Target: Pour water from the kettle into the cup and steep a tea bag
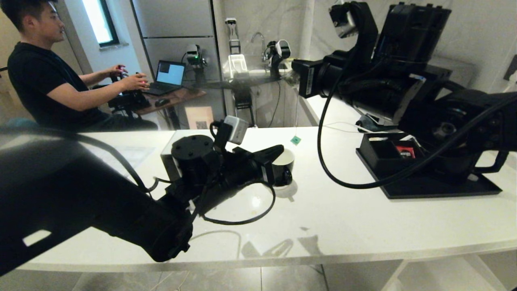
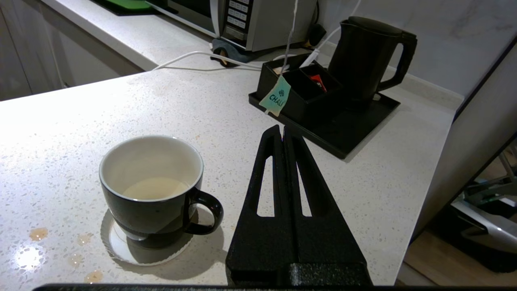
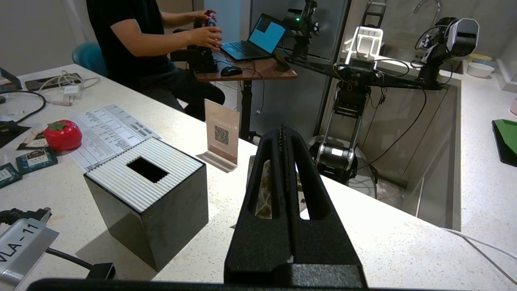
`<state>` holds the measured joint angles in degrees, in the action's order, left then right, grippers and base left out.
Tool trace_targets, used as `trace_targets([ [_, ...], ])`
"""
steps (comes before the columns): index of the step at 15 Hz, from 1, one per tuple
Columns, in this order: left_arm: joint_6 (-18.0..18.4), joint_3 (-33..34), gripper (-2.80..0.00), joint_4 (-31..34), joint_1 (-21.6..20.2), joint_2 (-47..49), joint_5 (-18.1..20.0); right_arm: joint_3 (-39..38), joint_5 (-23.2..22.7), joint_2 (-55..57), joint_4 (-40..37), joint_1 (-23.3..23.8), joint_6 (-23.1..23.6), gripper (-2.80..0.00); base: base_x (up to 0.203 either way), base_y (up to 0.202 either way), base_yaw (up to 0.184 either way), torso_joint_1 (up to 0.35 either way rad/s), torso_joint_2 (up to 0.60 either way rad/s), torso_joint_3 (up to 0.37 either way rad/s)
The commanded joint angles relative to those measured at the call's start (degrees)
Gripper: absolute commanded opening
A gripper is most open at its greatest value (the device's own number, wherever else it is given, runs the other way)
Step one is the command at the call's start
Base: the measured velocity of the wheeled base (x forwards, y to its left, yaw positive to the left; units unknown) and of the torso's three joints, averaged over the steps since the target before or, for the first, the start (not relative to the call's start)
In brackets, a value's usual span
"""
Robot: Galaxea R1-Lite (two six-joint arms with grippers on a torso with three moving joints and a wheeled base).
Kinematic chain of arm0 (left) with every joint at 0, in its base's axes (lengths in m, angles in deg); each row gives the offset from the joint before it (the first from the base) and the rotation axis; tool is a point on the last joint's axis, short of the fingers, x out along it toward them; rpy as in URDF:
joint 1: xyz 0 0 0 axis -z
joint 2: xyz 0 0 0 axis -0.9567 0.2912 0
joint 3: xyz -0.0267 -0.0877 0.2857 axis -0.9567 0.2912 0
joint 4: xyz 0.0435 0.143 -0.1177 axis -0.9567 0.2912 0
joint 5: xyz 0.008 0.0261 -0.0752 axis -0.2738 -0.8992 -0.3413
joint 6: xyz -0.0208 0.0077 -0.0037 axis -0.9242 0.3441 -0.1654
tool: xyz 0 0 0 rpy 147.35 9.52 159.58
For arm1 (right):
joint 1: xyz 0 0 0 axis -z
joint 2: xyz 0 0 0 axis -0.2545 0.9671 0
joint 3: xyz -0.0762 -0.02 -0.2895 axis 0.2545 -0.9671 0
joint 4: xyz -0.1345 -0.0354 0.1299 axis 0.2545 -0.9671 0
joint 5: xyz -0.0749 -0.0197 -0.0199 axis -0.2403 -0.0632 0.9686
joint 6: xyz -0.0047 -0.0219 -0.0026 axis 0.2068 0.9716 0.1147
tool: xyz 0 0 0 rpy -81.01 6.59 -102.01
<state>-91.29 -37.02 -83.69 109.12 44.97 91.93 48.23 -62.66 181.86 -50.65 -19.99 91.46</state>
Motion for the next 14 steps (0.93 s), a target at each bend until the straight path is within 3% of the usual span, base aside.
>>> trace_targets([
  [1,-0.11,-0.32,-2.8,-0.45,-0.28,0.06,0.06,-0.03,-0.02,-0.03,0.26,-0.07,0.07,-2.8,0.0,0.0,0.0,0.0,0.0,0.0],
  [14,1.21,-3.6,-2.8,-0.45,-1.33,3.06,0.06,-0.03,-0.11,0.41,0.17,-0.07,-0.11,-2.8,0.0,0.0,0.0,0.0,0.0,0.0],
])
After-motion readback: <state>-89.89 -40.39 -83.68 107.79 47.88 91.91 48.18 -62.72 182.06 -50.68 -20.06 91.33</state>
